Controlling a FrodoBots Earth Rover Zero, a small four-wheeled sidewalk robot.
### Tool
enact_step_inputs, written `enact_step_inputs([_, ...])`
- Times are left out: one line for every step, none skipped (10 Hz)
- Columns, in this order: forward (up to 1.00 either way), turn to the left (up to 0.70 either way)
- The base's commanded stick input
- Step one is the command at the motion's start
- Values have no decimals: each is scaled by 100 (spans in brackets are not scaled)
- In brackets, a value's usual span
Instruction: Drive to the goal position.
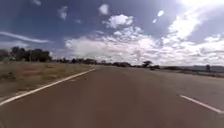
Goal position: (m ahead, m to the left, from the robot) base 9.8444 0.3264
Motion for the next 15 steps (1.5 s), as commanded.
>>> enact_step_inputs([100, 0])
enact_step_inputs([100, 0])
enact_step_inputs([100, 0])
enact_step_inputs([100, 0])
enact_step_inputs([100, 0])
enact_step_inputs([100, 0])
enact_step_inputs([100, 0])
enact_step_inputs([100, 0])
enact_step_inputs([100, 0])
enact_step_inputs([100, 0])
enact_step_inputs([100, 0])
enact_step_inputs([100, 0])
enact_step_inputs([100, 0])
enact_step_inputs([100, 0])
enact_step_inputs([100, 0])
